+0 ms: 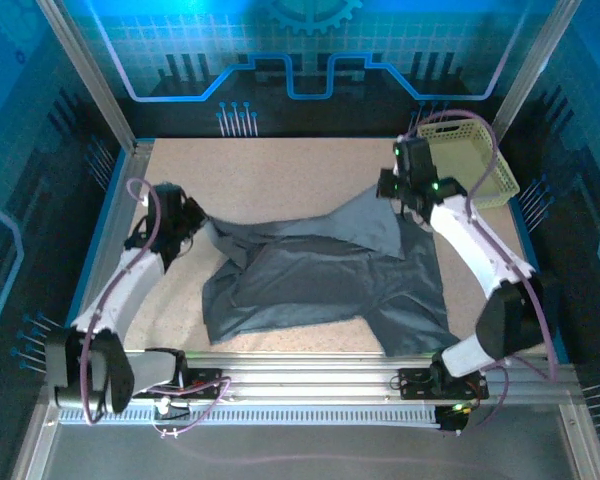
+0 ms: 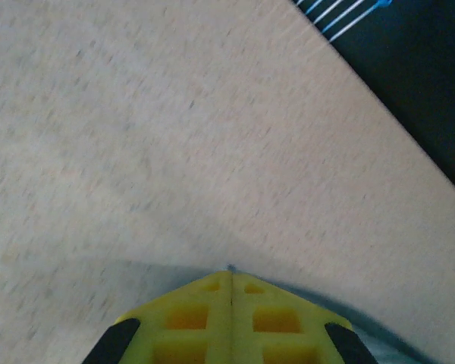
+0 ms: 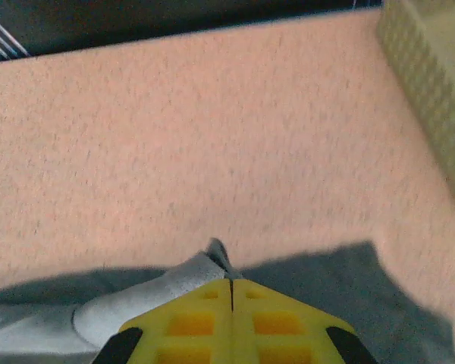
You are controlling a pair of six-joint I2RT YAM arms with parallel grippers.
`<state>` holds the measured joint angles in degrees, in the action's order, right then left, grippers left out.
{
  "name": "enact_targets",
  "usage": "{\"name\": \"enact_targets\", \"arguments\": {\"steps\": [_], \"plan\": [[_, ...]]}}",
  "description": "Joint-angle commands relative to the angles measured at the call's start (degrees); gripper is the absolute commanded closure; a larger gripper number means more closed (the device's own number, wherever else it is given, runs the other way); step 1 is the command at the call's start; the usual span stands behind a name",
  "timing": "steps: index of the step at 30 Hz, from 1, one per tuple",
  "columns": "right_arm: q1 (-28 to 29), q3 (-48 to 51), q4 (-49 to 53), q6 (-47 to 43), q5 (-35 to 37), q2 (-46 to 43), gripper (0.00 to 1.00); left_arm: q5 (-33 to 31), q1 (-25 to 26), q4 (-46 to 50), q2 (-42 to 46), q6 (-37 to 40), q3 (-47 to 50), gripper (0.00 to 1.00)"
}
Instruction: Fold the inside-out t-shirt
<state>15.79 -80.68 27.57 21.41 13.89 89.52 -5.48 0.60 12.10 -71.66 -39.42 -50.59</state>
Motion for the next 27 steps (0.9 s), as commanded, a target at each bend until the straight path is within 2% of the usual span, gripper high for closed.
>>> {"name": "enact_targets", "arguments": {"steps": [1, 5, 11, 15, 22, 27], "plan": [[-2.5, -12.4, 0.2, -9.8, -1.9, 8.3, 1.0, 0.9, -3.2, -3.1, -7.2, 3.9, -7.8, 1.0], [-4.7, -28.6, 1.4, -14.4, -3.8, 19.1, 1.0, 3.7, -6.5, -3.7, -16.6, 8.6, -17.6, 1.0], [-7.4, -49.6, 3.6, -18.6, -7.8, 33.1, 1.0, 13.2, -9.9, -3.2, -30.7, 16.7, -31.4, 1.0], [-8.9, -61.7, 5.2, -19.3, -10.8, 41.6, 1.0, 13.7, -10.1, -2.3, -36.9, 19.1, -37.2, 1.0], [-10.2, -74.9, 2.7, -19.5, -18.0, 51.3, 1.0, 14.3, -12.1, -3.7, -41.5, 18.4, -39.4, 1.0], [-10.4, -78.3, 3.0, -18.2, -14.8, 49.8, 1.0, 16.9, -13.1, -4.3, -38.9, 16.3, -39.3, 1.0]]}}
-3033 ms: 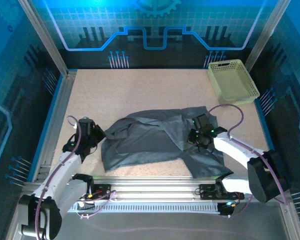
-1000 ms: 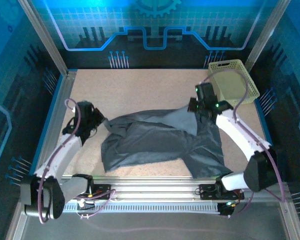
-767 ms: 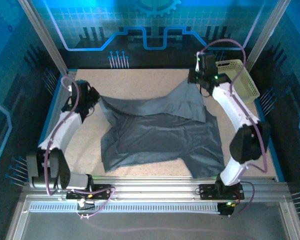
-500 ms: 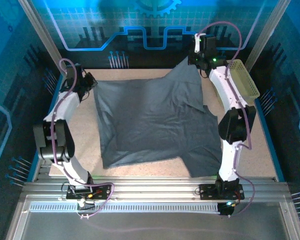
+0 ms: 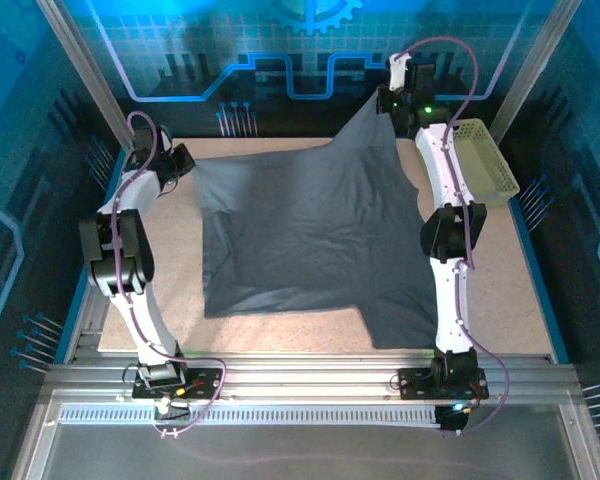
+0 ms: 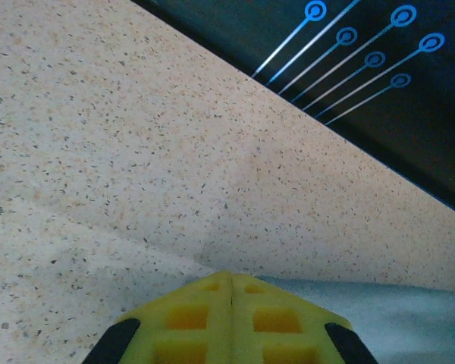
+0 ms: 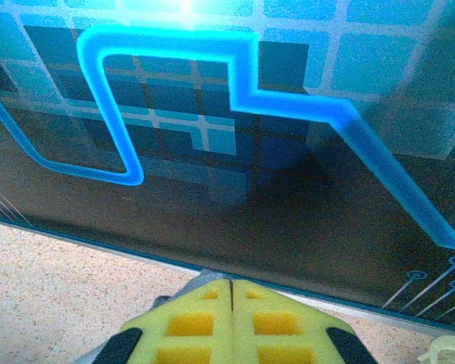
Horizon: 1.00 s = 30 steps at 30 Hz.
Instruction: Fold the inside-out t-shirt
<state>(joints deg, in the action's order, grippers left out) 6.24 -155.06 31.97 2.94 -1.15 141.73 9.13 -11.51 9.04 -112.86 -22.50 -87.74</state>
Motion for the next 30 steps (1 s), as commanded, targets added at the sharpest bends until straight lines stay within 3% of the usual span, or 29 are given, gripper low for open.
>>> {"name": "enact_targets", "arguments": {"steps": [1, 6, 11, 15, 20, 30], "plan": [[-1.1, -3.8, -1.3, 0.7, 0.6, -3.7, 1.0, 2.2, -1.0, -1.6, 3.5, -0.9, -1.8, 1.0], [-1.8, -0.9, -1.4, 1.5, 0.8, -11.0, 1.0, -0.1, -1.1, -3.9, 10.2, -1.8, 1.4, 1.0], [-1.6, 3.5, 0.0, 2.9, 2.2, -18.5, 1.0, 5.4, -1.0, -8.5, 18.4, -2.4, 7.0, 1.0], [-1.5, 11.4, -2.5, 3.9, 2.6, -26.9, 1.0, 3.4, -1.0, -11.2, 28.0, -4.0, 13.5, 1.0], [-1.5, 21.3, -6.2, 4.2, 2.6, -40.1, 1.0, 2.0, -1.0, -9.0, 39.1, -5.2, 15.6, 1.0], [-1.5, 28.5, -7.5, 4.0, 3.9, -61.8, 1.0, -0.1, -1.0, -2.4, 58.4, -4.2, 14.1, 1.0]]}}
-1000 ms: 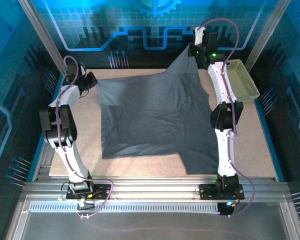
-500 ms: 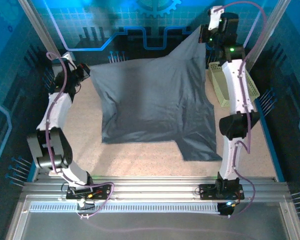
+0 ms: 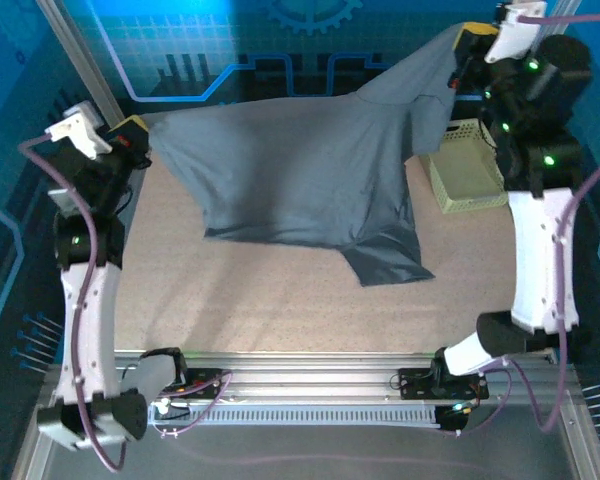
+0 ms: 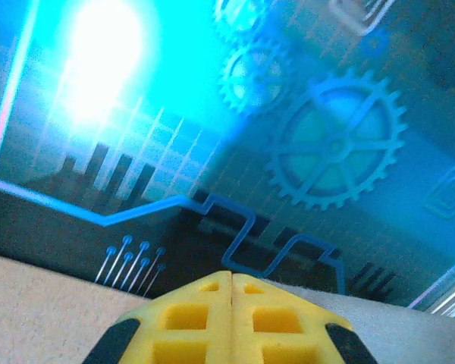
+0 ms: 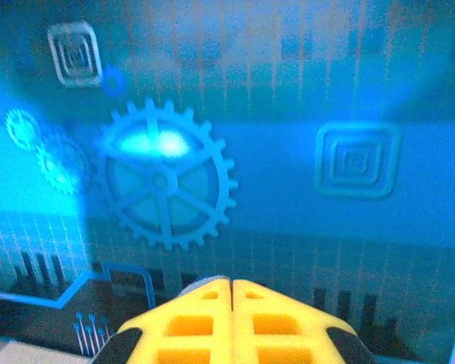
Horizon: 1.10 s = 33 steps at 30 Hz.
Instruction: Fold the inside-out t-shirt
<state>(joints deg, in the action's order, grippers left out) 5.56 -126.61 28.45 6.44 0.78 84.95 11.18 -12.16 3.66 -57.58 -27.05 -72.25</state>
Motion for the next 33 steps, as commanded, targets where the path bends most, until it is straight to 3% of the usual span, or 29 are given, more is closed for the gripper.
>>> {"name": "enact_targets", "arguments": {"steps": [1, 15, 24, 33], "plan": [[-0.8, 0.0, -3.9, 0.3, 2.3, -6.4, 1.0, -2.4, -0.4, 3.9, 4.6, 0.6, -1.8, 1.0], [-0.9, -12.2, 1.8, 0.0, 1.3, -11.1, 1.0, -6.6, -0.3, 10.2, 14.4, 1.5, -8.0, 1.0], [-0.8, -12.7, 1.6, -2.6, 1.1, -4.0, 1.0, -5.9, -0.3, 12.2, 7.3, 1.0, -8.2, 1.0], [-0.8, -8.6, -1.0, -2.6, -4.9, 10.8, 1.0, -6.0, -0.4, 7.3, -6.1, 0.2, -0.9, 1.0]]}}
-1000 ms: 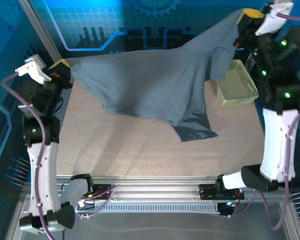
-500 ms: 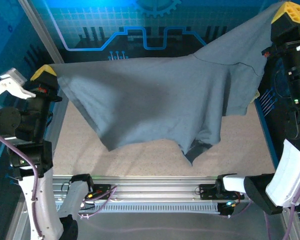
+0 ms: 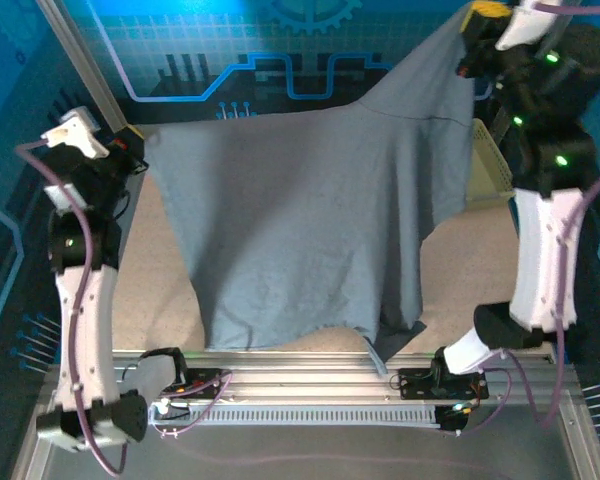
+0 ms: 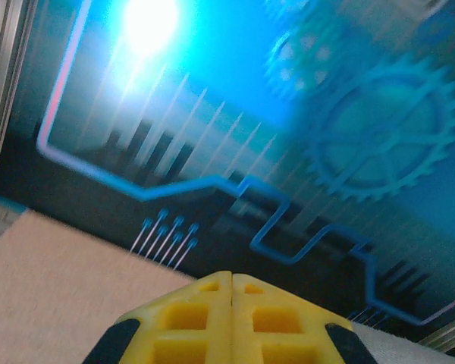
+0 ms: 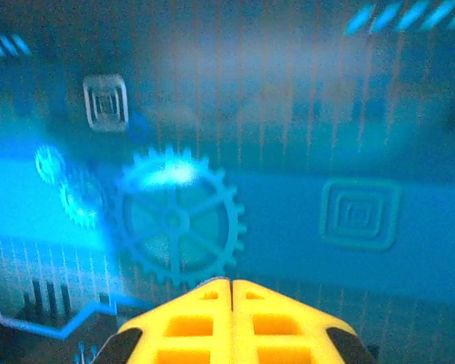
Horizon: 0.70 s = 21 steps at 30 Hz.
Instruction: Fold the inside-out t-shirt
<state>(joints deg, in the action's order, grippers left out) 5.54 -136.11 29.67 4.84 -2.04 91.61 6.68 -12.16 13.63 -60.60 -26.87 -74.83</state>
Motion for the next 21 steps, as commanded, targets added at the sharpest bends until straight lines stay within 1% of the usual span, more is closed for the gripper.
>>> {"name": "enact_targets", "arguments": {"steps": [1, 5, 11, 16, 17, 21], "plan": [[-0.7, 0.7, -2.4, -1.1, -3.4, 6.6, 1.0, -1.4, -0.3, -3.5, -5.1, 0.0, 1.9, 1.0], [0.6, -1.0, -2.7, -2.9, -4.8, 16.3, 1.0, -0.4, -0.3, -6.2, -13.4, 0.5, 1.8, 1.0], [2.4, -6.2, -3.1, -3.6, -2.6, 29.8, 1.0, 1.2, -0.2, -7.2, -26.2, 2.0, -2.1, 1.0], [2.9, -15.7, -2.5, -3.2, -1.2, 41.0, 1.0, 1.7, 0.2, -6.5, -37.1, 2.8, -8.3, 1.0], [2.8, -18.8, -2.0, -3.1, -0.8, 44.7, 1.0, 1.6, 0.3, -6.4, -39.4, 3.1, -9.8, 1.0], [2.4, -26.2, -2.4, -2.5, -0.9, 52.1, 1.0, -0.3, 0.3, -4.6, -46.9, 4.8, -16.8, 1.0]]}}
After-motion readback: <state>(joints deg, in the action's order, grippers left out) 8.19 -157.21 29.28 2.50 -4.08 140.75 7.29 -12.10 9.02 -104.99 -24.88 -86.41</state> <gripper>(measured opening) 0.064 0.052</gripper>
